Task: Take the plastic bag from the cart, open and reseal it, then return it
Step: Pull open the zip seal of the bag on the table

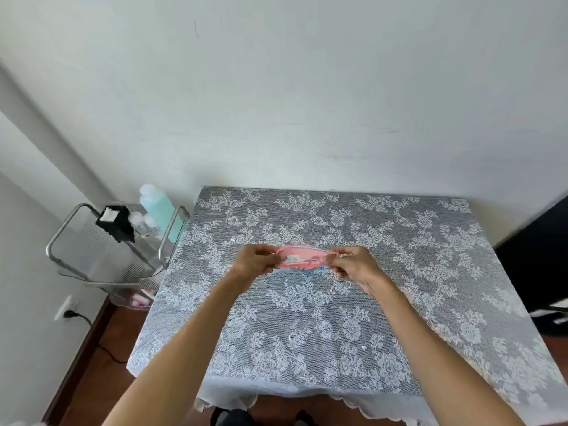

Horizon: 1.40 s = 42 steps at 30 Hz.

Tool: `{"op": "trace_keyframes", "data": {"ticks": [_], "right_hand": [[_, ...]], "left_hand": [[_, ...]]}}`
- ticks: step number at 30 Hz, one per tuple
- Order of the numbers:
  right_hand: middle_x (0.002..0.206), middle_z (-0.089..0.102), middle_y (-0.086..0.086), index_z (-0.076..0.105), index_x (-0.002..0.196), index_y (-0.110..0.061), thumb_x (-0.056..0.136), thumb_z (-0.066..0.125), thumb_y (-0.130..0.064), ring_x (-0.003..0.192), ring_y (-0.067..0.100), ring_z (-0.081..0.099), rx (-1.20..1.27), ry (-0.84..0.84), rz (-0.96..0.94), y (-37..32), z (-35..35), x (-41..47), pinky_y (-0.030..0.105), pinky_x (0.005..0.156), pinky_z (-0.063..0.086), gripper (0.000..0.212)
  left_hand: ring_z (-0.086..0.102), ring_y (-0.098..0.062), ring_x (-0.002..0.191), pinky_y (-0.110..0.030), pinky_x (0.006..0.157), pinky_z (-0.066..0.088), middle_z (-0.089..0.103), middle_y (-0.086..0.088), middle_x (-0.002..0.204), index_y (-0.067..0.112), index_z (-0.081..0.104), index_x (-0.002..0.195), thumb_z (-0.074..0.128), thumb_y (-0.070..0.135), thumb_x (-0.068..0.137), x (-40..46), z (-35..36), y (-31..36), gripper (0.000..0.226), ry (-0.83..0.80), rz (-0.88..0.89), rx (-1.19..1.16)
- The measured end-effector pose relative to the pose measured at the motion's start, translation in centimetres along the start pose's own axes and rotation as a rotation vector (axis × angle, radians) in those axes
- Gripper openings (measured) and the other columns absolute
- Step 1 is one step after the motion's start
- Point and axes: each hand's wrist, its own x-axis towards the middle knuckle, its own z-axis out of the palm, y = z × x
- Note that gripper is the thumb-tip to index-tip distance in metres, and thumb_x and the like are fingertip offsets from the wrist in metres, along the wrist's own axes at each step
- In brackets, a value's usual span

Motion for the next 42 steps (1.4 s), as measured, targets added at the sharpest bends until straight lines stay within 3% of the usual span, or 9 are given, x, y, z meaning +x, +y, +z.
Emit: {"op": "trace_keyframes", "data": {"ticks": [9, 13, 18, 21, 23, 29, 33, 38, 42], "right_hand": [[0.059, 0.072, -0.002, 0.067, 0.08, -0.023, 0.079, 0.08, -0.023, 0.034, -0.004, 0.054, -0.343, 0.14, -0.217, 0.8, 1.4, 0.0, 0.008, 0.035, 0.036, 0.012], [0.071, 0.075, 0.005, 0.071, 0.099, -0.011, 0.087, 0.072, -0.019, 0.045, 0.002, 0.063, -0.267, 0.057, -0.189, 0.8, 1.1, 0.0, 0.012, 0.042, 0.045, 0.014], [0.075, 0.077, 0.007, 0.07, 0.113, -0.014, 0.089, 0.069, -0.015, 0.054, 0.01, 0.068, -0.184, -0.067, -0.168, 0.5, -0.6, -0.2, 0.017, 0.048, 0.052, 0.024], [0.072, 0.077, 0.002, 0.072, 0.111, -0.016, 0.086, 0.072, -0.016, 0.049, 0.005, 0.066, -0.19, -0.076, -0.227, 0.2, -1.0, -0.4, 0.013, 0.044, 0.047, 0.025], [0.071, 0.077, 0.003, 0.073, 0.109, -0.017, 0.085, 0.074, -0.017, 0.047, 0.006, 0.065, -0.234, -0.051, -0.256, 0.1, -0.8, -0.5, 0.014, 0.044, 0.047, 0.024], [0.071, 0.074, 0.004, 0.074, 0.102, -0.018, 0.087, 0.073, -0.014, 0.051, 0.016, 0.065, -0.419, 0.07, -0.235, 1.1, 0.1, 0.0, 0.036, 0.053, 0.056, 0.016], [0.067, 0.071, 0.003, 0.072, 0.103, -0.025, 0.089, 0.071, -0.02, 0.042, 0.012, 0.05, -0.468, 0.107, -0.274, 1.4, 0.8, 0.3, 0.019, 0.034, 0.037, 0.015], [0.072, 0.072, -0.002, 0.069, 0.105, -0.028, 0.092, 0.066, -0.022, 0.046, 0.01, 0.053, -0.387, 0.028, -0.315, 1.7, 0.9, 0.3, 0.02, 0.039, 0.039, 0.014], [0.085, 0.073, -0.003, 0.068, 0.109, -0.032, 0.088, 0.071, -0.026, 0.05, 0.005, 0.05, -0.351, -0.028, -0.323, 2.1, 1.1, 0.1, 0.016, 0.042, 0.037, 0.022]], "left_hand": [[0.065, -0.016, 0.064, -0.016, 0.054, 0.052, 0.069, -0.011, 0.085, 0.006, 0.066, 0.086, 0.072, -0.001, 0.081, 0.9, 0.5, -0.8, 0.011, 0.179, 0.088, 0.375], [0.062, -0.014, 0.061, -0.012, 0.049, 0.05, 0.068, -0.01, 0.083, 0.004, 0.067, 0.082, 0.074, -0.002, 0.079, 1.1, 0.2, -0.8, 0.01, 0.23, 0.111, 0.355], [0.065, -0.017, 0.069, -0.021, 0.06, 0.054, 0.069, -0.012, 0.083, -0.008, 0.067, 0.103, 0.072, 0.005, 0.083, 0.6, -1.3, -0.4, 0.025, -0.061, 0.04, 0.127], [0.066, -0.012, 0.064, -0.019, 0.059, 0.054, 0.071, -0.008, 0.075, -0.007, 0.069, 0.102, 0.072, 0.004, 0.082, 0.4, -1.6, -0.2, 0.024, -0.103, 0.023, 0.044], [0.067, -0.011, 0.059, -0.018, 0.056, 0.054, 0.07, -0.01, 0.075, -0.009, 0.068, 0.099, 0.07, -0.002, 0.081, 0.5, -1.4, -0.1, 0.019, -0.055, 0.016, 0.081], [0.064, -0.02, 0.064, -0.02, 0.056, 0.053, 0.068, -0.018, 0.08, -0.01, 0.067, 0.092, 0.07, -0.007, 0.08, 0.9, -1.2, -0.4, 0.013, 0.083, -0.001, 0.291], [0.063, -0.017, 0.06, -0.019, 0.052, 0.056, 0.067, -0.014, 0.079, -0.004, 0.067, 0.085, 0.069, -0.008, 0.081, 1.1, -0.5, -0.9, 0.006, 0.216, 0.022, 0.402], [0.062, -0.01, 0.044, -0.016, 0.042, 0.049, 0.065, -0.016, 0.073, -0.004, 0.063, 0.078, 0.066, -0.012, 0.08, 0.9, -0.9, -1.2, 0.009, 0.165, -0.074, 0.175], [0.065, -0.017, 0.06, -0.022, 0.052, 0.054, 0.067, -0.017, 0.082, -0.011, 0.063, 0.097, 0.064, -0.007, 0.083, 0.4, -1.2, -0.9, 0.015, -0.003, -0.168, -0.072]]}}
